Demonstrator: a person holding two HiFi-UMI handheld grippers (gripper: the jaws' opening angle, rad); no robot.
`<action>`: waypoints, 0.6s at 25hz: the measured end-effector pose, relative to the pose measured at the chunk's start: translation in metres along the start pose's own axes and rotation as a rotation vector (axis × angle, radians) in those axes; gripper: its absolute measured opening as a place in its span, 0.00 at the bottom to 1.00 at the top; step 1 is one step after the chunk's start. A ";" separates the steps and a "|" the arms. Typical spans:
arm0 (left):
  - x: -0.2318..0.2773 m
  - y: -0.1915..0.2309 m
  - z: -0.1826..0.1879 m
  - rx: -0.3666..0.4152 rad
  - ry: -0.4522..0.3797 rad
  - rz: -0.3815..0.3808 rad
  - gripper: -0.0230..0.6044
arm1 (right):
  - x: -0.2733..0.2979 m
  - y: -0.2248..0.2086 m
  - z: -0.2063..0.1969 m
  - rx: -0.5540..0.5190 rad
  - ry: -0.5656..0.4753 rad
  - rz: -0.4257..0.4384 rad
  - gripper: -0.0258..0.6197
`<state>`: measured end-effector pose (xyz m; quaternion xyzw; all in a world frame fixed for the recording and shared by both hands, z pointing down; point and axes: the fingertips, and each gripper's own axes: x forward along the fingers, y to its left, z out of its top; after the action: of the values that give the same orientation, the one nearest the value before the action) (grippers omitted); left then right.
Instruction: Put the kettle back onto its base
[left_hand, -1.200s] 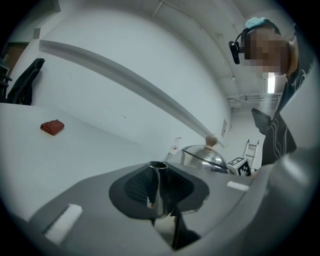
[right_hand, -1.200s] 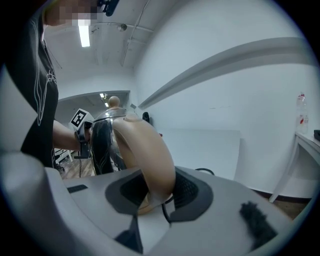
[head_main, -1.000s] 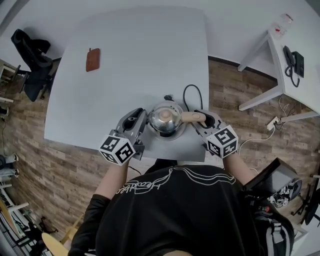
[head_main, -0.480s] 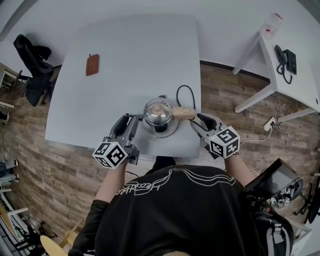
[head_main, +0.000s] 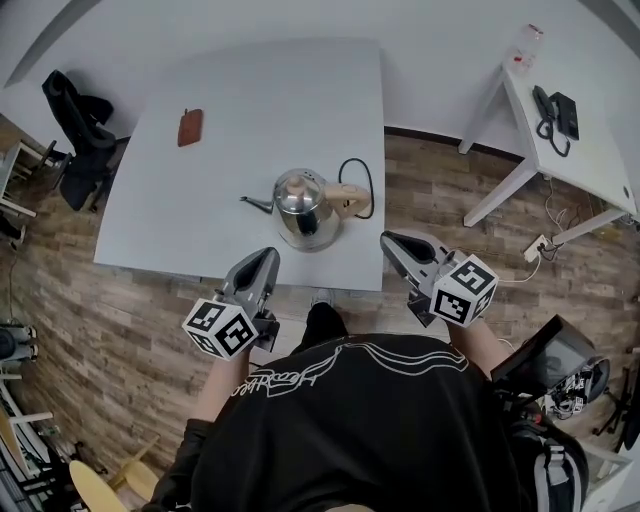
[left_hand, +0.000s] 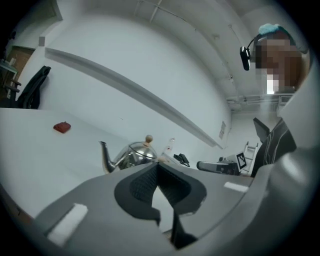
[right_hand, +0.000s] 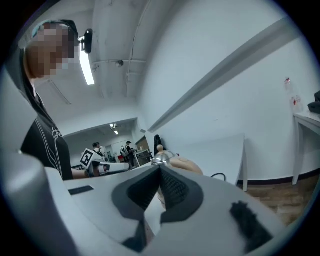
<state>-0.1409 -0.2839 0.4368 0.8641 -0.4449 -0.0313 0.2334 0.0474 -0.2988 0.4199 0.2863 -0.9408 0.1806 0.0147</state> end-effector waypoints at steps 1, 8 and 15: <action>-0.001 -0.015 0.000 0.005 0.005 -0.030 0.05 | -0.005 0.008 0.005 0.003 -0.010 0.016 0.05; 0.001 -0.107 -0.008 0.101 0.107 -0.193 0.04 | -0.021 0.055 -0.002 -0.006 0.091 0.096 0.05; 0.002 -0.133 -0.016 0.122 0.153 -0.213 0.05 | -0.028 0.074 -0.016 -0.016 0.146 0.141 0.05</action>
<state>-0.0350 -0.2137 0.3940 0.9188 -0.3329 0.0371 0.2090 0.0295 -0.2214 0.4067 0.2053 -0.9564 0.1943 0.0729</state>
